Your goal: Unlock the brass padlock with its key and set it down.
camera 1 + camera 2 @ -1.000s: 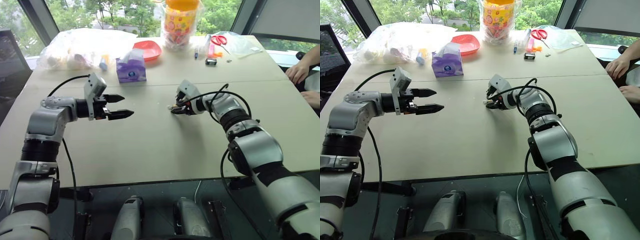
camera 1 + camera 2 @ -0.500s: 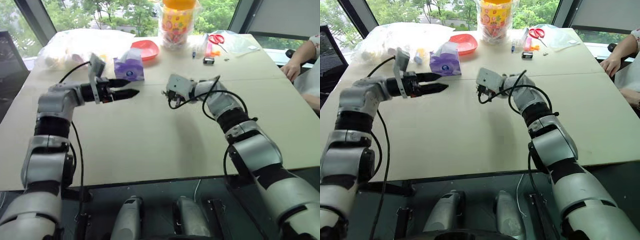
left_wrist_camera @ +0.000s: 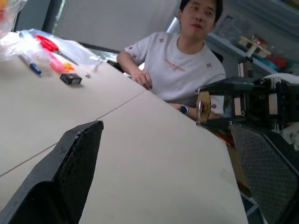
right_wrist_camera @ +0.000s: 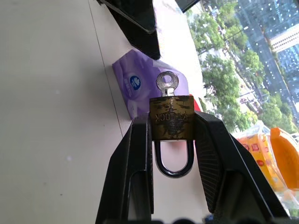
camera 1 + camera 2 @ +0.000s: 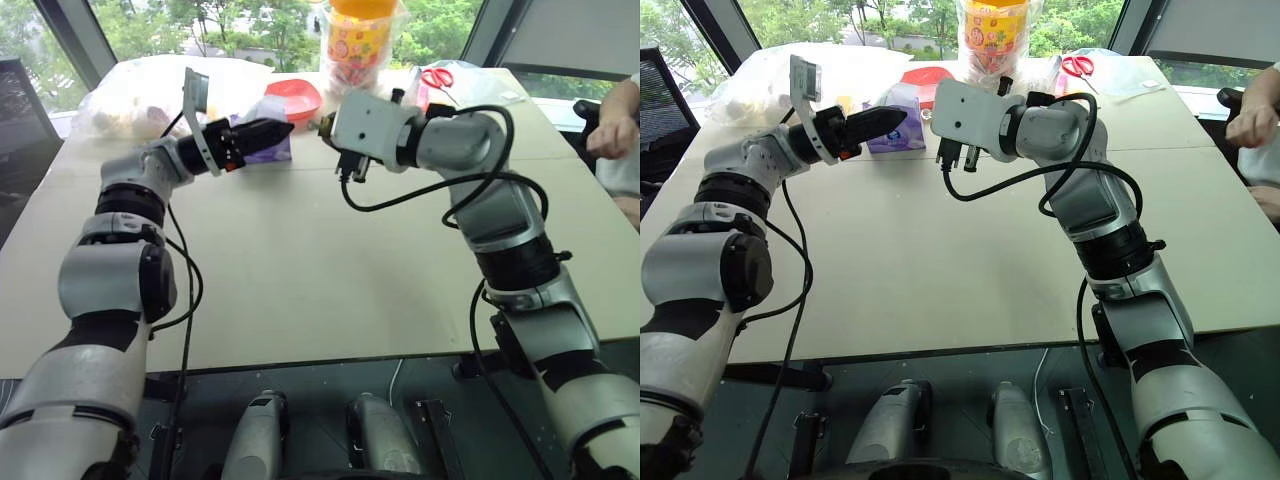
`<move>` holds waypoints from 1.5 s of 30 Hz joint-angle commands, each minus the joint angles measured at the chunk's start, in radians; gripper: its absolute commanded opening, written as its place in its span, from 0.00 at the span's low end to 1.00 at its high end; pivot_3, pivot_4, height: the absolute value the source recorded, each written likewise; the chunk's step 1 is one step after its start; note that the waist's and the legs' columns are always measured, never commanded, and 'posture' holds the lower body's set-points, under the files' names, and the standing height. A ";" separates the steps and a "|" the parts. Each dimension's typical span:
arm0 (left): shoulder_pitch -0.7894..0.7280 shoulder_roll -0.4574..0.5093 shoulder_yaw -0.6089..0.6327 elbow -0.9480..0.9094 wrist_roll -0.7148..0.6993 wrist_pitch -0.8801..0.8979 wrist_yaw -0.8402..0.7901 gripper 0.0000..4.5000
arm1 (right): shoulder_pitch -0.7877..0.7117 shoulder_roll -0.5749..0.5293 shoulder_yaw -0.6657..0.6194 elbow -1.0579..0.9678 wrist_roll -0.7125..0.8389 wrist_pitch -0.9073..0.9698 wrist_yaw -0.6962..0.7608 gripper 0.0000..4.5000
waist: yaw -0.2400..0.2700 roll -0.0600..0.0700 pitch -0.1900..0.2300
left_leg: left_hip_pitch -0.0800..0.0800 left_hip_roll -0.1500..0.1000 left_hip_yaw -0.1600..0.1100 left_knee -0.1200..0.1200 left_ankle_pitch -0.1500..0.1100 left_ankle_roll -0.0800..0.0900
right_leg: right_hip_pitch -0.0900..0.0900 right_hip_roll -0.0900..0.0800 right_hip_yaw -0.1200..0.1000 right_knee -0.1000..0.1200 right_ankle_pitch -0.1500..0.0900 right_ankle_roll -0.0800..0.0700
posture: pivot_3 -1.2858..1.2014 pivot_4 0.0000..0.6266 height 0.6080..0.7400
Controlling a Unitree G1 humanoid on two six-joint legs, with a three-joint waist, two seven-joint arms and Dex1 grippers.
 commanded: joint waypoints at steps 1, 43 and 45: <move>-0.046 -0.016 0.003 -0.007 0.021 0.008 -0.028 1.00 | 0.001 -0.020 -0.020 -0.060 0.008 0.015 -0.007 0.16 | 0.000 0.000 0.000 | 0.000 0.000 0.000 0.000 0.000 0.000 | 0.000 0.000 0.000 0.000 0.000 0.000 | 0.52 0.24 1.00; -0.050 -0.024 0.007 0.003 0.103 0.003 -0.042 0.29 | -0.013 -0.017 -0.008 -0.104 0.017 0.026 -0.036 0.16 | -0.006 0.000 0.000 | 0.000 0.000 0.000 -0.001 0.000 0.000 | -0.001 0.000 0.000 0.000 0.000 0.000 | 0.52 0.24 1.00; -0.051 -0.026 0.014 0.012 0.104 -0.006 -0.043 0.29 | -0.013 -0.016 -0.007 -0.106 0.017 0.027 -0.035 0.16 | -0.005 0.000 0.000 | 0.000 0.000 0.000 -0.001 0.000 0.000 | -0.001 0.000 0.000 0.000 0.000 0.000 | 0.52 0.24 1.00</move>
